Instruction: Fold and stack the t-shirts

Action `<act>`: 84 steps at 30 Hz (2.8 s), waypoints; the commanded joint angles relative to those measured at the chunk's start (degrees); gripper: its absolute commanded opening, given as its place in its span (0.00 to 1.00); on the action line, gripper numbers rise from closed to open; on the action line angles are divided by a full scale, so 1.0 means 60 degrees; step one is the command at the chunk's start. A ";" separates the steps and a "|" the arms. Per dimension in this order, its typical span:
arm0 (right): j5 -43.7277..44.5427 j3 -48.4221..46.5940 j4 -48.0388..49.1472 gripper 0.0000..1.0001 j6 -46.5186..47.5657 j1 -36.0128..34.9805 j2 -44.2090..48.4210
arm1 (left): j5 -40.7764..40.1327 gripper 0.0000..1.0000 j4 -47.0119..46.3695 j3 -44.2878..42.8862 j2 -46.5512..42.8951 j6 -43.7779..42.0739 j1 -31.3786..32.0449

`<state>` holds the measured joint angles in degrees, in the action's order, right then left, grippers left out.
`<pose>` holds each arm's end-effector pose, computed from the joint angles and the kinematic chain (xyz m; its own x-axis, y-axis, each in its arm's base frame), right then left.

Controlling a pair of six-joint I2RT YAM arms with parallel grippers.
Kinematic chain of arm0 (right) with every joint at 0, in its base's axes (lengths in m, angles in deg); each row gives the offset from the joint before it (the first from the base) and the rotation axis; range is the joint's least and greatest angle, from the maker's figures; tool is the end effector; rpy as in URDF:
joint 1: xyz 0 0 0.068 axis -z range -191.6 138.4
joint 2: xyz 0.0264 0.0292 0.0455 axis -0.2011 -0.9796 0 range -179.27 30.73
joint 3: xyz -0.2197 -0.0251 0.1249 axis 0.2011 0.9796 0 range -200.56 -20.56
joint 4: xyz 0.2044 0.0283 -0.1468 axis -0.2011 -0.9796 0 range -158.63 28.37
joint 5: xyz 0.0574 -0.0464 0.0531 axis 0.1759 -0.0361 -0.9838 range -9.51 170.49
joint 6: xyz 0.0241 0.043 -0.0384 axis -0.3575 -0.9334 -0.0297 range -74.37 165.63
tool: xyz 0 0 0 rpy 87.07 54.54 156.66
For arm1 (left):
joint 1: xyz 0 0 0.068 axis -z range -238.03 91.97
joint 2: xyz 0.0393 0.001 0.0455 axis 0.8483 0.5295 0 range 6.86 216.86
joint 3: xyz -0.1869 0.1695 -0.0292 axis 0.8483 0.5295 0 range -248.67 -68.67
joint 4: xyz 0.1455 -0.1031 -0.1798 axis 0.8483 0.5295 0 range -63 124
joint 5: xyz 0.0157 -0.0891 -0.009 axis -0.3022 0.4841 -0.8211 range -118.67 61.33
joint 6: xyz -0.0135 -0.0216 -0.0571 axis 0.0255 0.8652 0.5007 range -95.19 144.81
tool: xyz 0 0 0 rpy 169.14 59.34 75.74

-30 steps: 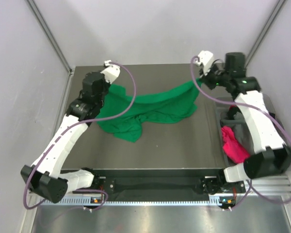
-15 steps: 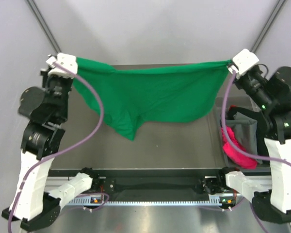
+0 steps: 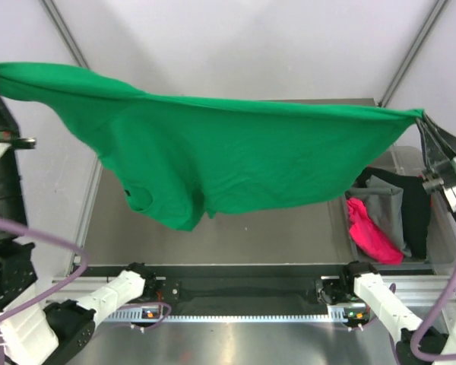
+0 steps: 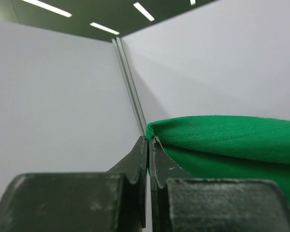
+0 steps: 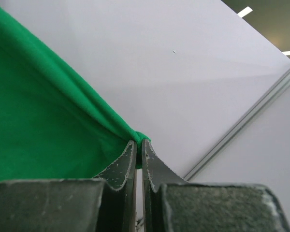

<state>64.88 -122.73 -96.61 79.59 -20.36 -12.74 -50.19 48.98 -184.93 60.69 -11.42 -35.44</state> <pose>0.0215 0.0164 0.5629 0.5477 -0.4600 -0.6989 -0.1015 0.7926 -0.6012 0.0268 0.0078 0.6248 0.5421 0.3700 -0.7545 -0.2738 0.9266 0.2577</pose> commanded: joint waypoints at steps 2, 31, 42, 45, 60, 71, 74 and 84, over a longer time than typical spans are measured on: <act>0.0186 0.0109 -0.0571 0.00 -0.0254 0.0097 0.0372 | -0.0178 0.00 -0.0367 -0.1056 0.0448 -0.0421 -0.0059; 0.0038 0.5881 0.4887 0.00 -0.0196 -0.0006 -0.6523 | -0.0046 0.00 -0.4760 0.5349 0.7139 -0.1579 -0.1494; 0.0552 0.2997 0.6138 0.00 -0.1263 0.0492 -1.1079 | -0.0735 0.00 -0.5380 0.1906 1.1561 -0.0804 -0.1714; 0.0625 0.2265 0.6255 0.00 -0.1586 0.0609 -1.1724 | -0.0808 0.00 -0.5215 0.0952 1.2267 -0.0612 -0.1758; 0.0655 0.0094 0.5860 0.00 -0.2173 0.0653 -1.3397 | -0.0516 0.00 -0.4852 -0.0442 1.3005 0.0353 -0.1670; 0.1021 0.0886 0.4718 0.00 -0.1631 0.0756 -1.2620 | 0.1417 0.00 -0.2917 0.4331 0.8057 0.1584 -0.1597; 0.0758 0.1032 0.4454 0.00 -0.1602 0.0829 -1.2488 | 0.1813 0.00 -0.2186 0.4992 0.7249 0.1876 -0.1597; 0.0611 0.1721 0.3737 0.00 -0.1309 0.0946 -1.1595 | 0.2649 0.00 -0.0208 0.6750 0.5547 0.1995 -0.1597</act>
<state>69.84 -112.16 -72.92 70.51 -15.81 -87.47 -37.10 41.77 -146.73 96.36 -0.51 -45.12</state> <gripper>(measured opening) 0.013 0.021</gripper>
